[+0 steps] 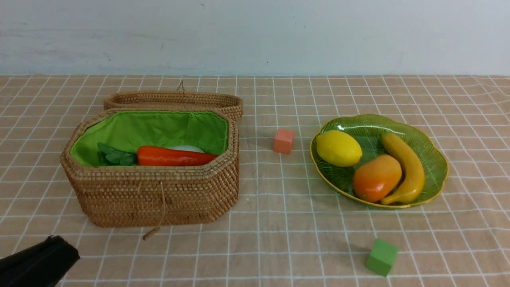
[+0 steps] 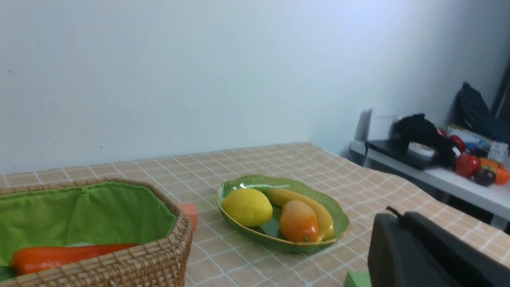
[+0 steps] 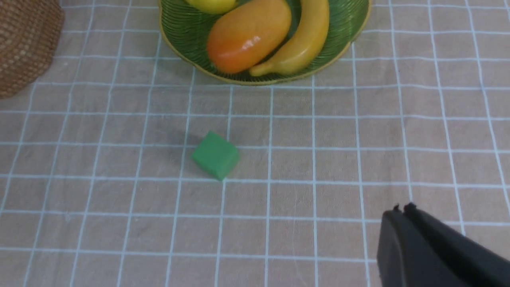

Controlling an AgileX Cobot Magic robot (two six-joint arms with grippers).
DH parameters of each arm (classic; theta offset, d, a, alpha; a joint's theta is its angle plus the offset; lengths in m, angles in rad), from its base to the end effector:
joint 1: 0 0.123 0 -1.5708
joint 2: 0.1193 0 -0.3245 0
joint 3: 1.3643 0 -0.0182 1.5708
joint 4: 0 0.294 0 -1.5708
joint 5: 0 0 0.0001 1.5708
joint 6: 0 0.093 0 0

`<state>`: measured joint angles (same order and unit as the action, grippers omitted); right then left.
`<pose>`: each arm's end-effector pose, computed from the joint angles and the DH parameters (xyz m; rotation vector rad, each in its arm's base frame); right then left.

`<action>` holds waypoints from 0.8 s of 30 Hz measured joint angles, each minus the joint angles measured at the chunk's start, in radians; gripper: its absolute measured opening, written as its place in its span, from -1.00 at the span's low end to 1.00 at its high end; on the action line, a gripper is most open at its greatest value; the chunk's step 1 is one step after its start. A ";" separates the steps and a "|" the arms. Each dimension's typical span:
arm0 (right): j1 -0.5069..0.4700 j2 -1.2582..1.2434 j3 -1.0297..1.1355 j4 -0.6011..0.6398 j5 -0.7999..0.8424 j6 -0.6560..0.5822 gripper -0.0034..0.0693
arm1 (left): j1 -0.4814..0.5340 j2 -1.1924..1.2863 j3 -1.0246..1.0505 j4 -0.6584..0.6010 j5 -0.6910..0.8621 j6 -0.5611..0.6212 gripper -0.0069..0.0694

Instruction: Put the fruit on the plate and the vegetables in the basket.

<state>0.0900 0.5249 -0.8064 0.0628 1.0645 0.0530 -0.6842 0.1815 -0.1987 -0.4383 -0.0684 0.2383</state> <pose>0.0787 0.0122 0.3813 -0.0366 2.2689 0.1541 0.0577 -0.0436 0.2832 0.3223 1.4057 -0.7096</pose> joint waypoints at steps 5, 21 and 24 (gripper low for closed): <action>0.000 -0.209 0.136 0.003 -0.006 0.056 -0.92 | 0.000 -0.003 0.037 -0.009 -0.062 0.000 -0.85; 0.000 -0.473 0.423 -0.009 -0.347 0.105 -0.86 | 0.000 -0.003 0.041 -0.011 -0.061 0.000 -0.85; 0.000 -0.473 0.436 -0.050 -0.451 0.104 -0.86 | 0.000 -0.003 0.041 -0.012 -0.061 0.000 -0.85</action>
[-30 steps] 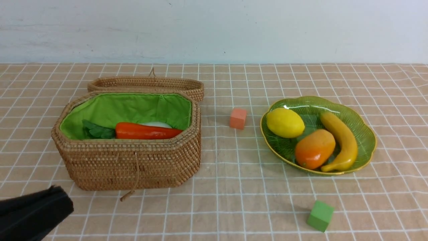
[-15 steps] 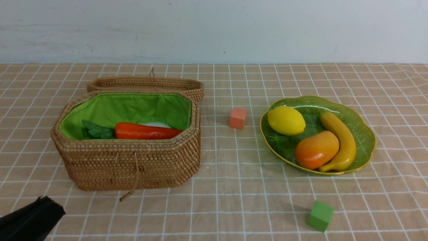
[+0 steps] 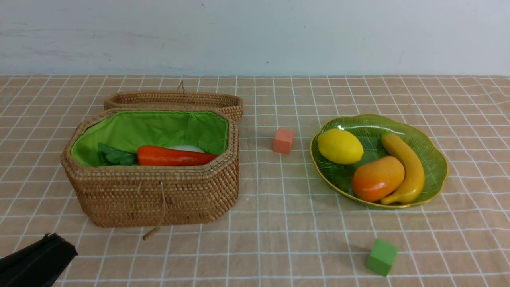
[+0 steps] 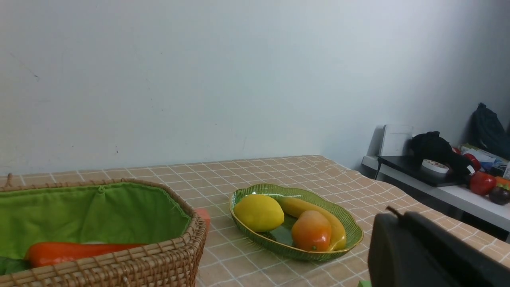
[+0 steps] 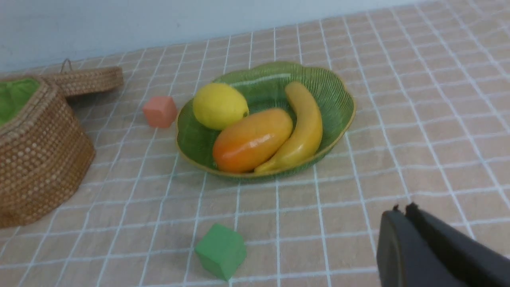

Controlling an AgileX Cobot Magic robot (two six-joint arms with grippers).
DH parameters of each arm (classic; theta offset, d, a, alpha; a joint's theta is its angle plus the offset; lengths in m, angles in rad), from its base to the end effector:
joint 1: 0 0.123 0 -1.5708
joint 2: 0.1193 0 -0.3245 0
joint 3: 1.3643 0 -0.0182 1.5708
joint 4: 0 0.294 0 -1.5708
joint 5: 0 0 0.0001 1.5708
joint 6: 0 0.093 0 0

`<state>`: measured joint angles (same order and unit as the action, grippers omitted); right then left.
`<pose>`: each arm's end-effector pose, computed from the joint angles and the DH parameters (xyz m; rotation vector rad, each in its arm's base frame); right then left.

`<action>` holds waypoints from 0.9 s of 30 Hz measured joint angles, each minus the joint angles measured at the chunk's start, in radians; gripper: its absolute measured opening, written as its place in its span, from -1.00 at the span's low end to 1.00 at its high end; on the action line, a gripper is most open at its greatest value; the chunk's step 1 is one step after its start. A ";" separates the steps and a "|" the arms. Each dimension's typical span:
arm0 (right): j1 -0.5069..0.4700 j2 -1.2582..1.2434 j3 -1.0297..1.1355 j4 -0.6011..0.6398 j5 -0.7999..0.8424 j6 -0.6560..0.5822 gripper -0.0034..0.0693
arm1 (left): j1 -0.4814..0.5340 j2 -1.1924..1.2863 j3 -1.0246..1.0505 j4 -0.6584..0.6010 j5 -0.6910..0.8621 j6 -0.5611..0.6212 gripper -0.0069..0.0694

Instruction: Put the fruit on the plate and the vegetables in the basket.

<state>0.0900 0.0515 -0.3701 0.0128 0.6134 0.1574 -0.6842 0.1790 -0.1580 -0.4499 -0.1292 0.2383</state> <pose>0.0339 0.0038 0.2917 0.0641 1.7812 0.1924 0.0601 -0.0423 0.2728 0.2890 1.3951 -0.7025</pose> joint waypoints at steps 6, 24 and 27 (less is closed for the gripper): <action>-0.016 -0.035 0.210 -0.068 -0.191 -0.019 -0.89 | 0.000 0.000 0.000 0.000 0.000 0.000 -0.85; -0.030 -0.061 0.385 -0.081 -0.228 -0.004 -0.92 | 0.000 0.001 0.000 0.000 0.002 0.000 -0.83; -0.030 -0.061 0.385 -0.081 -0.228 -0.004 -0.92 | 0.000 0.001 0.000 0.000 0.002 0.000 -0.83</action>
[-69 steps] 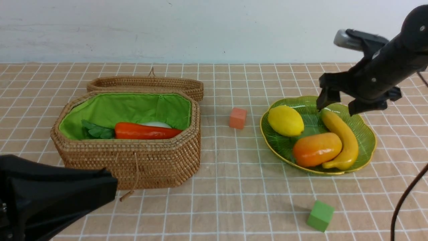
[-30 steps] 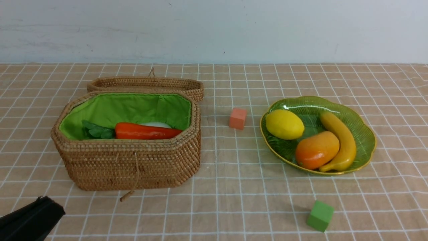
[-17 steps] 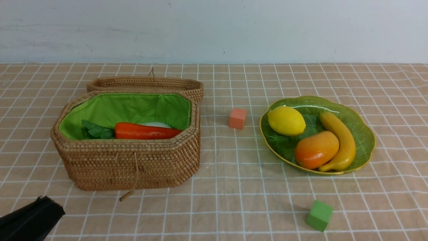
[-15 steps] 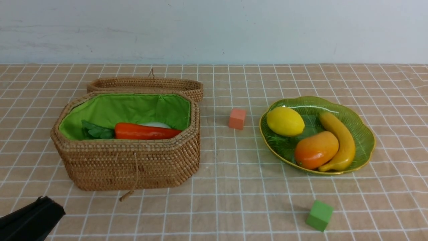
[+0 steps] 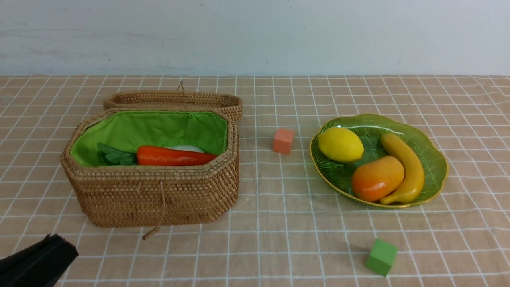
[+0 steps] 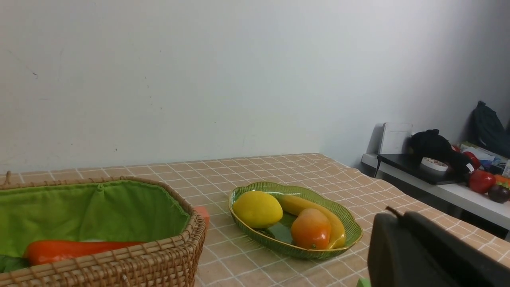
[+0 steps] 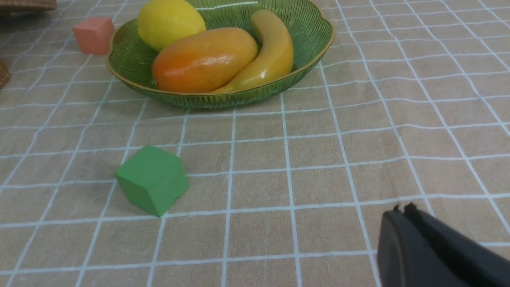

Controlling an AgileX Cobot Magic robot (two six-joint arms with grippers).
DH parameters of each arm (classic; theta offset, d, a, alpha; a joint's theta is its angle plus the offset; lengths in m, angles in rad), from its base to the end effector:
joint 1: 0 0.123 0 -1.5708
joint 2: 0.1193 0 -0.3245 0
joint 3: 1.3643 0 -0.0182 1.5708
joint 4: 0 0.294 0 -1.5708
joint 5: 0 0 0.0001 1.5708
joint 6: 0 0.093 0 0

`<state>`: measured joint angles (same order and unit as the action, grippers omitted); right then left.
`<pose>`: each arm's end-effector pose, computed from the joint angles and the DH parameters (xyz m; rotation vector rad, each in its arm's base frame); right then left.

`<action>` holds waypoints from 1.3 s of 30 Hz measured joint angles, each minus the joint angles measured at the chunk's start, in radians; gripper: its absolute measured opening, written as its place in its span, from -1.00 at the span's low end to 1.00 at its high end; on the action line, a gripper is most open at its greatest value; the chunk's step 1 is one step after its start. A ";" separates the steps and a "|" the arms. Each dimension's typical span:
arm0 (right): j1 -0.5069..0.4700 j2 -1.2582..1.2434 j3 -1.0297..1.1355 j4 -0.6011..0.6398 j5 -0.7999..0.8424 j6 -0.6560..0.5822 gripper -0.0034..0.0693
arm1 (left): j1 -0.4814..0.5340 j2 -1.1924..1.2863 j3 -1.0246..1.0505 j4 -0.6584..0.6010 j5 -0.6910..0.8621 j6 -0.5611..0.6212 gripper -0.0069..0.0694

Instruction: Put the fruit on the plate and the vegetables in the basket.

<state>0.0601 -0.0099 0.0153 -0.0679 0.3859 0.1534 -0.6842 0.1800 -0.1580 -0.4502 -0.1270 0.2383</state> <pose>0.0577 0.0011 0.1727 0.0461 1.8742 0.0797 0.0602 -0.0425 0.2725 0.2902 1.3980 -0.7027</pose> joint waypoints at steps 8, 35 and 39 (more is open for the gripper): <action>0.000 0.000 0.001 0.000 0.000 0.003 -0.91 | 0.000 0.000 0.000 0.000 0.000 0.000 -0.82; 0.000 -0.001 0.001 -0.001 0.000 0.004 -0.85 | 0.581 -0.189 0.190 0.390 0.508 -0.520 -0.85; 0.000 -0.001 0.001 -0.001 0.000 0.004 -0.84 | 0.580 -0.189 0.190 0.390 0.507 -0.522 -0.85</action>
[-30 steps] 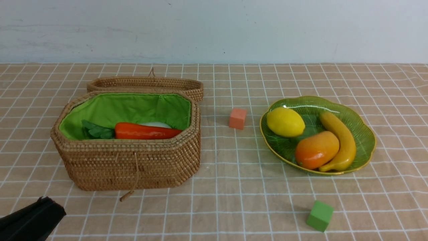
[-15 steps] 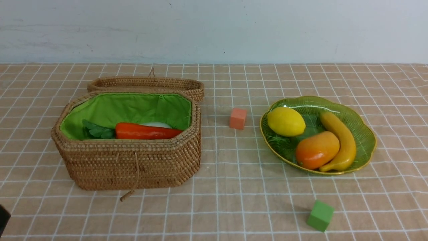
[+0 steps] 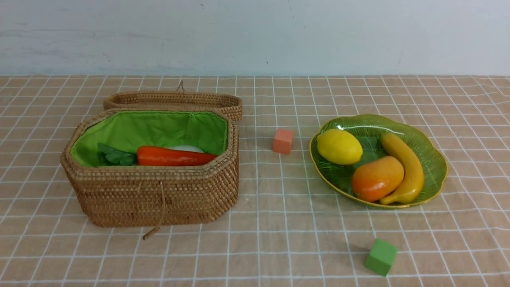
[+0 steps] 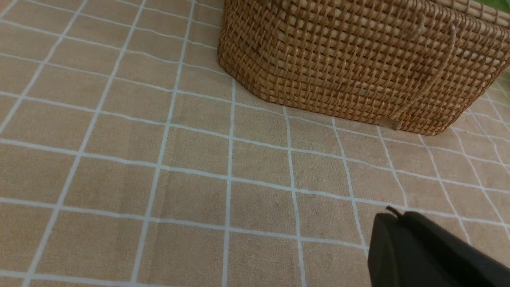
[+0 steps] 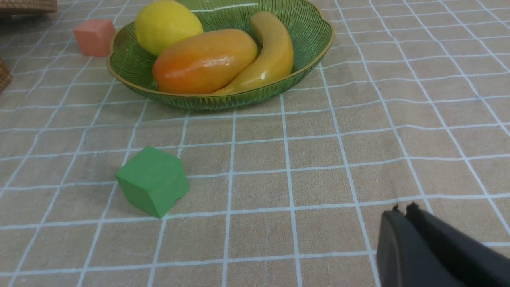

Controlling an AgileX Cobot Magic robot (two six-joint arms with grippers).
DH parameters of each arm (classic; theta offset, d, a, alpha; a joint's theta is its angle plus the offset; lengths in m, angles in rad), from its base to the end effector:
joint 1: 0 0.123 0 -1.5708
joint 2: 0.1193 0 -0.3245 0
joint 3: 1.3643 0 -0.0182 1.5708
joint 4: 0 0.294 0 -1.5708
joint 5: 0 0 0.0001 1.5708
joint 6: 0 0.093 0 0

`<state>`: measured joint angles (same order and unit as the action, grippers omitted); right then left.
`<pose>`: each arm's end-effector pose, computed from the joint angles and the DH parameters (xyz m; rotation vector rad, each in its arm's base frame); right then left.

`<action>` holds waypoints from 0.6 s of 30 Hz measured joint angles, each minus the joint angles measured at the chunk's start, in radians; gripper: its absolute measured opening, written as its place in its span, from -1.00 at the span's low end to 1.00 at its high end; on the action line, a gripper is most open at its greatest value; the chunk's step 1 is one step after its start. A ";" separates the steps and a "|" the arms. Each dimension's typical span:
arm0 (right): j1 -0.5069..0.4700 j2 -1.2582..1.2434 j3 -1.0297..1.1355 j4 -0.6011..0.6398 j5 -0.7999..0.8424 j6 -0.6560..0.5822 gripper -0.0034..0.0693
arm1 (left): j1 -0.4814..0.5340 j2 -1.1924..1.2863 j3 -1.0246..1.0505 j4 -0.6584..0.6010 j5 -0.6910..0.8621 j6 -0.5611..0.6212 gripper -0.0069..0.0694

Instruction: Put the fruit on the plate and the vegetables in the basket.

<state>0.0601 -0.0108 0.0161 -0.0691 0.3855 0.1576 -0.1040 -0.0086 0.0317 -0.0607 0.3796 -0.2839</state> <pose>0.0577 0.0010 0.1725 0.0492 1.8736 0.0815 0.0576 -0.0081 0.1670 -0.2084 1.8871 -0.3245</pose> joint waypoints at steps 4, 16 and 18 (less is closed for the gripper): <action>0.000 0.000 0.000 0.000 0.000 0.000 -0.82 | 0.000 0.000 0.000 0.000 -0.001 -0.001 -0.85; 0.000 0.000 0.000 0.000 0.000 0.000 -0.78 | 0.000 0.000 0.000 0.000 -0.001 -0.001 -0.85; 0.000 0.000 0.000 0.000 0.000 0.000 -0.77 | 0.000 0.000 0.000 0.000 -0.001 -0.001 -0.85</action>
<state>0.0601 -0.0108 0.0161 -0.0691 0.3855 0.1576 -0.1040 -0.0086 0.0317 -0.0607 0.3785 -0.2848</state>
